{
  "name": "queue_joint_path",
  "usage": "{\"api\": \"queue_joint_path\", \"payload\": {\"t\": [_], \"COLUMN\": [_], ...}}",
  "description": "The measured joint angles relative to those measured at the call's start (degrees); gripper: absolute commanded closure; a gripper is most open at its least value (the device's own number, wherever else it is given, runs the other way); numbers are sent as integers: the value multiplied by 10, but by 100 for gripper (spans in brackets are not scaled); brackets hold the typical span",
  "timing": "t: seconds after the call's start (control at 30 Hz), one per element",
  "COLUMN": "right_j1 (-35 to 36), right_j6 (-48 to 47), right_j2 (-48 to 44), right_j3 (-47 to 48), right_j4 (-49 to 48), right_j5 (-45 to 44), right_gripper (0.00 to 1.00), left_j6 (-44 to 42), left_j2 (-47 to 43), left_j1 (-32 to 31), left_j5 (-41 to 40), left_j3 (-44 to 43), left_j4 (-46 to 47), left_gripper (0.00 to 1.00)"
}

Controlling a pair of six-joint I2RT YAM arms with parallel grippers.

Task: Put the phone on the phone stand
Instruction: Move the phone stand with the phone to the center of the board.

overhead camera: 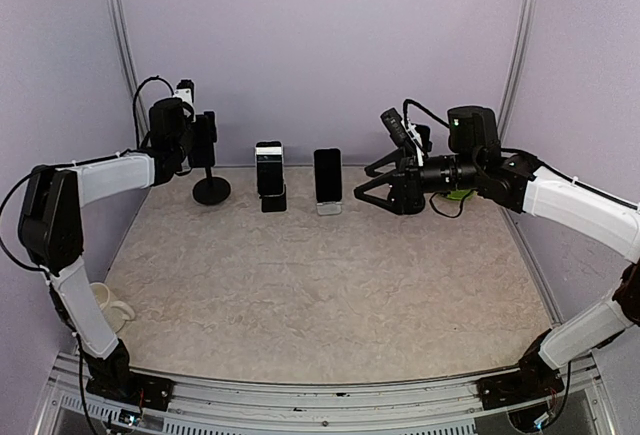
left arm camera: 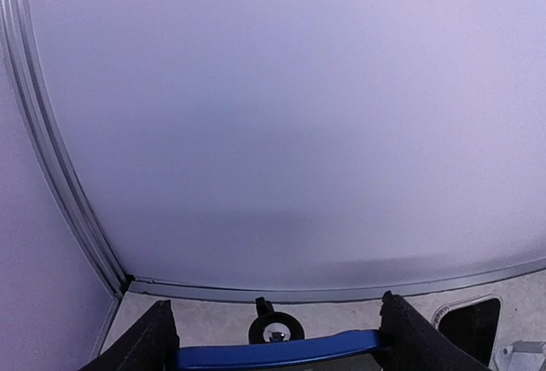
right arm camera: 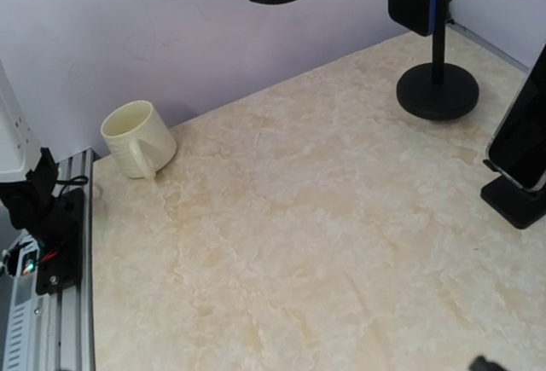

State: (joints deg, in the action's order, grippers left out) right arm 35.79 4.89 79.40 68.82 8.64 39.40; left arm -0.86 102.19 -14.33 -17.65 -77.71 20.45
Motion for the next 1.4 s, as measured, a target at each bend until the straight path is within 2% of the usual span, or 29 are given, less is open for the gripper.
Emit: {"api": "queue_joint_path", "payload": {"t": [0.47,0.57,0.67,1.1,1.4], "right_j1": [0,0,0,0,0], "right_j6": [8,8,9,14,14], "right_j2": [0,0,2,7,7], "right_j3": [0,0,0,0,0], "right_j4": [1,1,1,1,2], "right_j5": [0,0,0,0,-1], "right_gripper": [0,0,0,0,0], "left_j6": [16,17,18,24,28], "left_j2": [6,6,6,3,-5], "left_j1": [17,21,23,24,24], "left_j5": [1,1,0,-8,-16], "left_j3": [60,64,76,90,92], "left_j4": [53,67,80,149,163], "left_gripper": [50,43,31,2,1]}}
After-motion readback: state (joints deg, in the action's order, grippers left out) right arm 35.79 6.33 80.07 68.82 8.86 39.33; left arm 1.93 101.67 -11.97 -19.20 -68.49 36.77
